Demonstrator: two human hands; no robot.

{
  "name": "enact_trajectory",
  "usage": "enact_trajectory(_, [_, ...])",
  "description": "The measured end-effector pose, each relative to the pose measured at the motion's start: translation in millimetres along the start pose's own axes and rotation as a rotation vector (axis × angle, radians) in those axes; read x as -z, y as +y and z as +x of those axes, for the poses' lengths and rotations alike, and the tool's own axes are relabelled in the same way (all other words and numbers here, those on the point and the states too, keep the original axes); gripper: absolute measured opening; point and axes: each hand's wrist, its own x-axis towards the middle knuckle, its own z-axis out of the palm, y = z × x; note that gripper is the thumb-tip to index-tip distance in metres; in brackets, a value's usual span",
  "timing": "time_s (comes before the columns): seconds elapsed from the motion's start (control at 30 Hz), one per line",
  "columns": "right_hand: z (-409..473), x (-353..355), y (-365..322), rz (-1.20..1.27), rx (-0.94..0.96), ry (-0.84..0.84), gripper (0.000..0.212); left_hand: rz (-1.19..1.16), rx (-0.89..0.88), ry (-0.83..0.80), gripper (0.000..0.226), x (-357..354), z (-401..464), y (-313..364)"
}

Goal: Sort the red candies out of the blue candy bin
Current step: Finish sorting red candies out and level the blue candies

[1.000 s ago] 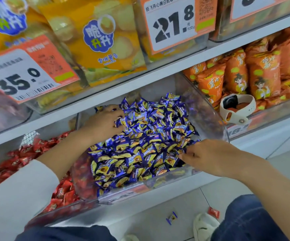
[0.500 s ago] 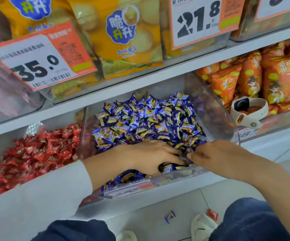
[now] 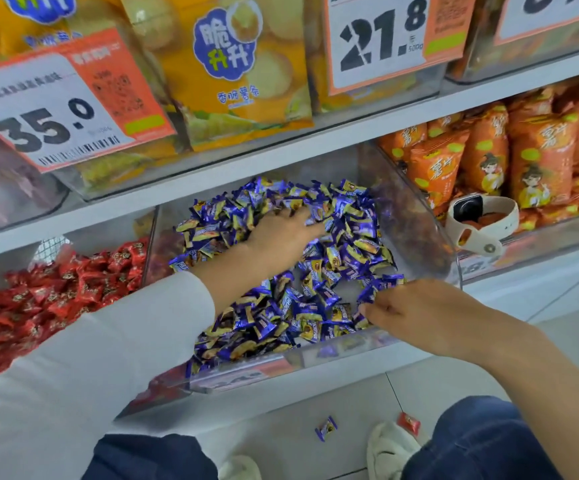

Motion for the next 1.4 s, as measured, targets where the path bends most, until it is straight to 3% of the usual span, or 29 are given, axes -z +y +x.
enact_trajectory(0.13, [4.7, -10.1, 3.3, 0.002, -0.191, -0.141, 0.091, -0.179, 0.104, 0.049, 0.030, 7.6, -8.9, -23.5])
enact_trajectory(0.2, [2.3, -9.0, 5.8, -0.051, -0.034, -0.033, 0.099, -0.250, 0.131, 0.080, 0.022, 8.2, -15.1, -34.3])
enact_trajectory(0.27, [1.4, -6.4, 4.8, -0.073, 0.041, 0.040, 0.067, -0.317, 0.146, 0.102, 0.018, 6.7, -21.3, -44.0])
enact_trajectory(0.33, [0.5, -9.7, 2.6, -0.061, -0.074, -0.044, 0.045, -0.375, 0.142, 0.130, 0.016, 5.3, -27.8, -51.7])
enact_trajectory(0.4, [2.6, -7.2, 1.0, -0.013, -0.222, -0.179, 0.049, -0.423, 0.131, 0.154, 0.016, 3.8, -36.1, -57.0])
enact_trajectory(0.5, [4.7, -5.9, 0.8, -0.016, -0.270, -0.197, 0.051, -0.483, 0.116, 0.178, 0.016, -3.9, -51.0, -63.1])
enact_trajectory(0.67, [5.4, -3.8, 0.3, -0.023, -0.290, -0.242, 0.048, -0.527, 0.137, 0.049, 0.046, 4.8, -76.6, -68.4])
enact_trajectory(0.77, [4.5, -4.3, -0.2, 0.029, -0.270, -0.196, 0.053, -0.613, 0.342, 0.141, 0.046, 20.2, -91.6, -67.4])
enact_trajectory(0.87, [2.2, -2.8, -2.1, 0.023, -0.261, -0.189, 0.073, -0.561, 0.625, -0.085, 0.071, 12.7, -85.7, -58.9])
enact_trajectory(0.93, [2.2, -4.0, -1.8, 0.017, -0.269, -0.194, 0.064, -0.619, 0.677, -0.171, 0.081, 4.9, -72.1, -38.8])
enact_trajectory(1.03, [-0.6, -5.2, -3.1, 0.006, -0.270, -0.155, 0.052, -0.801, 0.620, -0.142, 0.077, 5.5, -57.1, 3.8])
enact_trajectory(1.1, [-3.4, -6.0, -4.0, -0.048, -0.228, -0.119, 0.055, -0.941, 0.480, -0.142, 0.069, 7.9, -52.9, 28.1])
enact_trajectory(1.2, [-9.4, 1.4, -7.6, -0.015, -0.248, -0.057, 0.042, -0.943, 0.210, -0.170, 0.051, 11.6, -58.4, 46.2])
enact_trajectory(1.27, [-16.8, 6.7, -10.0, 0.018, -0.242, -0.008, 0.037, -1.097, 0.087, -0.076, 0.037, 17.1, -70.5, 45.9])
enact_trajectory(1.33, [-26.6, 9.7, -10.0, 0.081, -0.248, 0.063, 0.035, -1.139, 0.142, 0.071, 0.032, 15.4, -83.6, 39.0])
enact_trajectory(1.4, [-33.4, 10.3, -9.3, 0.132, -0.259, 0.097, 0.037, -0.826, 0.344, 0.007, 0.047, 5.5, -92.7, 29.0])
